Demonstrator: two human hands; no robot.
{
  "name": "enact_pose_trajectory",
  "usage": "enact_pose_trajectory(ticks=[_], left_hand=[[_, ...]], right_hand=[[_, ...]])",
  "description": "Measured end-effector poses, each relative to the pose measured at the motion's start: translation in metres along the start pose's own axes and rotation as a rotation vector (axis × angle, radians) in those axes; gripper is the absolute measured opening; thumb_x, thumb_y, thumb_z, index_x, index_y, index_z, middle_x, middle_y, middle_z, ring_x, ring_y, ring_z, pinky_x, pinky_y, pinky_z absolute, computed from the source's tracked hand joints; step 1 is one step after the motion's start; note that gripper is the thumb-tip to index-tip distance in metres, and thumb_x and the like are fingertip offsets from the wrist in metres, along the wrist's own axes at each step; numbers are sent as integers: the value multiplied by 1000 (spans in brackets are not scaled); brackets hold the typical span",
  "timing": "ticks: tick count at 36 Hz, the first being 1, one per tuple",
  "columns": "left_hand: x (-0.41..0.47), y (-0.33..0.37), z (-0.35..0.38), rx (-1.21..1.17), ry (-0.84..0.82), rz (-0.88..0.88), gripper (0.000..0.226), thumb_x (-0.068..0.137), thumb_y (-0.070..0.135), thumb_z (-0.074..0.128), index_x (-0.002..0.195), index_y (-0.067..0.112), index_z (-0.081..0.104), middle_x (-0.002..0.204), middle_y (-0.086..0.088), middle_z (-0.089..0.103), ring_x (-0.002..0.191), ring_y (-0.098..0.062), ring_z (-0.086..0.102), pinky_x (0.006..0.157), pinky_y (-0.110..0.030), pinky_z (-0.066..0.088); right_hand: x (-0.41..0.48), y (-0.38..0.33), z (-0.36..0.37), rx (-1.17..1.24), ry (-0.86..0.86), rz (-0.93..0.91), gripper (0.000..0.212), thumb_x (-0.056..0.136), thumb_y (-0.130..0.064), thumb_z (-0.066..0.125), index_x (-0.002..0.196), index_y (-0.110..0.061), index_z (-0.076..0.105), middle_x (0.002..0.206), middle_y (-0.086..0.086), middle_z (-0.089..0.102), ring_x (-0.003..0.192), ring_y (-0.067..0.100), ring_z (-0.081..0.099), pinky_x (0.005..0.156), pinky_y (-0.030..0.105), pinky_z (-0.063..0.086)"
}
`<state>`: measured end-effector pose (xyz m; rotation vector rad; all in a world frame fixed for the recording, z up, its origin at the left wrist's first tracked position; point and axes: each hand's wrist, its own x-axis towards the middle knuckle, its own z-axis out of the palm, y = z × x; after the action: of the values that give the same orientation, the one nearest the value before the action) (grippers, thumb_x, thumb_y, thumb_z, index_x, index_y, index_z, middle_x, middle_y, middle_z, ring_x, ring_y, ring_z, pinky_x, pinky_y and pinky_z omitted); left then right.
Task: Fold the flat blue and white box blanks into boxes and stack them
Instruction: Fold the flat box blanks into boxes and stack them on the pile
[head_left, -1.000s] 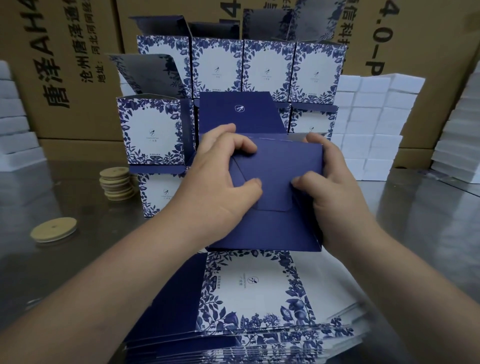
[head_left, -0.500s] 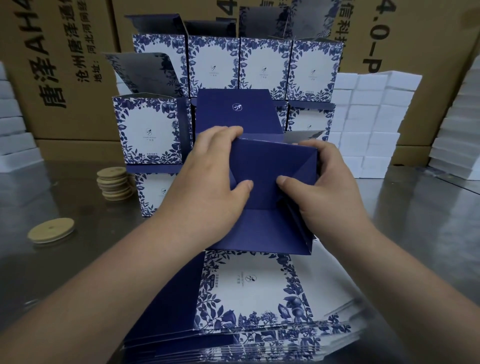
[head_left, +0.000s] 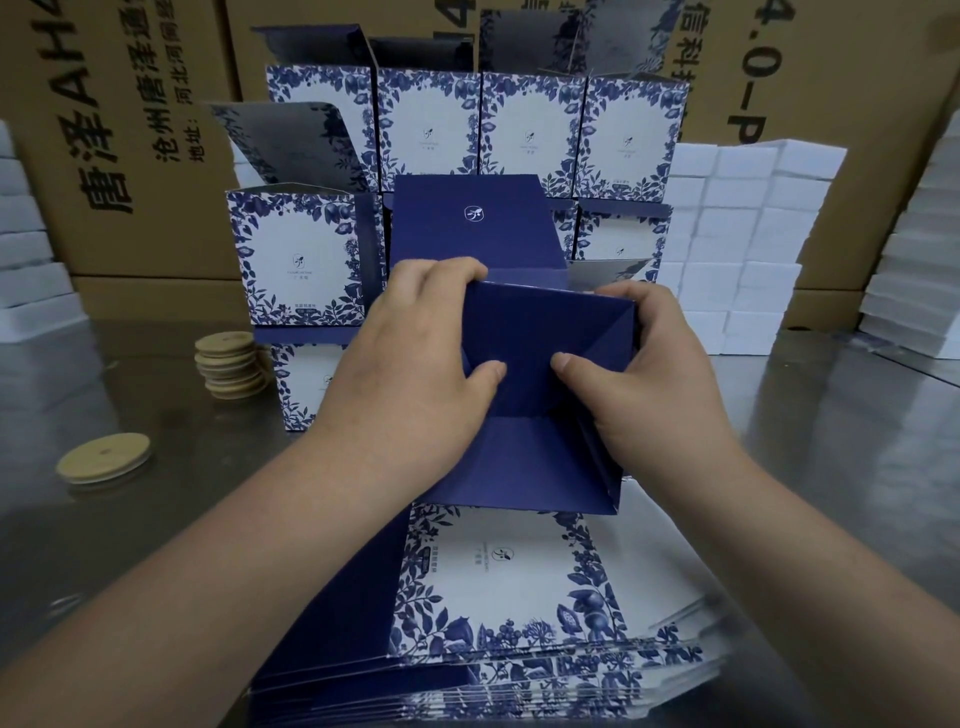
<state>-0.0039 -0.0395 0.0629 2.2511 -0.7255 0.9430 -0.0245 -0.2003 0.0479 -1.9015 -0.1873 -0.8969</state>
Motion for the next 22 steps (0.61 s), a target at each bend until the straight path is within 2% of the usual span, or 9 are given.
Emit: enact_pose_trajectory(ticks=[7,10,13,15,16,17,19,21,22], left_hand=[[1,-1,1,36,26,2,57,79,27,70,128,28,41,119,11,37,110,-9,40,79,-12,23],[1,-1,1,-3,16,14,57,78,36,65,128,28,41,112,17,31,110,-6,39,83,-15,25],[4,1,0,-261,-6,-86,54,78,52,56,125,31,41,113,19,40,101,5,40,81,-10,30],[5,1,0,-488,8,-177,34,82,50,50,111,35,44,110,21,48,94,12,46,79,0,31],[6,0,1,-595,25,-223,20,86,45,48,104,36,46,109,19,52,93,14,48,82,-1,33],[7,-1,1,-688,43,-277,8,91,40,47,97,35,49,106,16,55,93,10,51,86,-8,38],[9,-3,4,-770,93,-361,13,90,38,45,87,31,55,97,9,60,90,-8,54,88,-30,42],[10,-4,6,-804,133,-428,22,83,42,43,80,26,58,87,6,59,85,-14,52,82,-35,41],[10,-4,7,-844,142,-468,25,86,42,42,79,24,59,84,4,58,81,-15,52,80,-36,40]], right_hand=[[0,-1,1,-13,17,-10,39,76,-12,70,91,-38,45,93,-18,61,87,2,60,79,31,52],[-1,-3,2,50,31,19,30,72,-25,71,90,-37,49,87,-19,64,82,2,61,76,31,52],[2,-4,1,288,99,127,19,71,-43,56,85,-29,57,77,-21,63,76,0,58,73,25,45],[8,-1,-1,505,156,296,24,75,-48,52,76,-25,59,75,-13,61,75,7,56,75,28,43],[10,0,-2,640,172,412,27,80,-48,53,69,-24,58,71,-9,61,69,10,56,71,29,44],[13,4,-4,740,167,513,34,86,-46,52,63,-22,58,64,-7,60,61,12,56,66,26,45],[15,10,-4,788,89,656,33,90,-43,52,63,-24,56,68,-1,58,62,19,55,66,27,43],[16,15,-1,752,-29,774,13,79,-36,59,86,-28,52,92,6,47,80,26,42,72,31,30],[15,18,0,754,-78,804,23,74,-33,61,92,-29,47,98,7,42,85,26,36,73,32,23]])
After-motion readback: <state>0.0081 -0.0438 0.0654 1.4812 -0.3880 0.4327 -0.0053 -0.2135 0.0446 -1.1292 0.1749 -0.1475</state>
